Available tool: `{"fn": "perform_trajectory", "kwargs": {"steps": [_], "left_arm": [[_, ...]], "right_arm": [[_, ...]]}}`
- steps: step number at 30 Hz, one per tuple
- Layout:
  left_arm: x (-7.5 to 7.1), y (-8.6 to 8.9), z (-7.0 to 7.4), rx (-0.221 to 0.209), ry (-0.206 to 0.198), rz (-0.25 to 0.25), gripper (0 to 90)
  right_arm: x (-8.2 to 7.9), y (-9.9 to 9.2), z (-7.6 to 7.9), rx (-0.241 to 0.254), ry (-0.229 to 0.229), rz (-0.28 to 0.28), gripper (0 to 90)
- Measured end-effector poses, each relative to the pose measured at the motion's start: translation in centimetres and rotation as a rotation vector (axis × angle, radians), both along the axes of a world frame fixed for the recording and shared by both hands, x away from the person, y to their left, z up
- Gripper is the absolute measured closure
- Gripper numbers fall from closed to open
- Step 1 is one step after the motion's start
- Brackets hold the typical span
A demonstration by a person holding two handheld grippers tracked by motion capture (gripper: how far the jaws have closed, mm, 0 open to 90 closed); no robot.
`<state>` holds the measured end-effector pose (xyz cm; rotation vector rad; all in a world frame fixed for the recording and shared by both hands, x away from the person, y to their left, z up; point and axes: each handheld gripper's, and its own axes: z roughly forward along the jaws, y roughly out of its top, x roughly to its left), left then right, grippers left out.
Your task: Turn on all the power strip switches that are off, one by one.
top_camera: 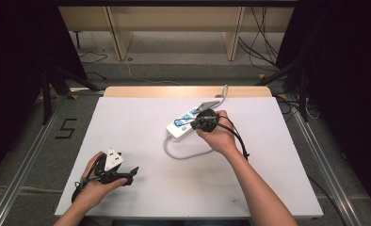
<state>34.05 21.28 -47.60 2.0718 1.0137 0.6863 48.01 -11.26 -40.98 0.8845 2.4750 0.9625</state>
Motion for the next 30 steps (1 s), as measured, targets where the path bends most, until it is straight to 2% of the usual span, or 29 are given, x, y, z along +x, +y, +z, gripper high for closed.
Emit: {"fn": "perform_trajectory", "kwargs": {"steps": [20,30], "left_arm": [[0.0,0.0,0.0,-0.001,0.0,-0.001,18.1],[0.0,-0.1,0.0,0.001,0.0,-0.002,18.2]], "right_arm": [[2.0,1.3,0.5,-0.029,0.036,-0.015,90.0],[2.9,1.5,0.1,-0.041,0.057,-0.031,90.0]]}}
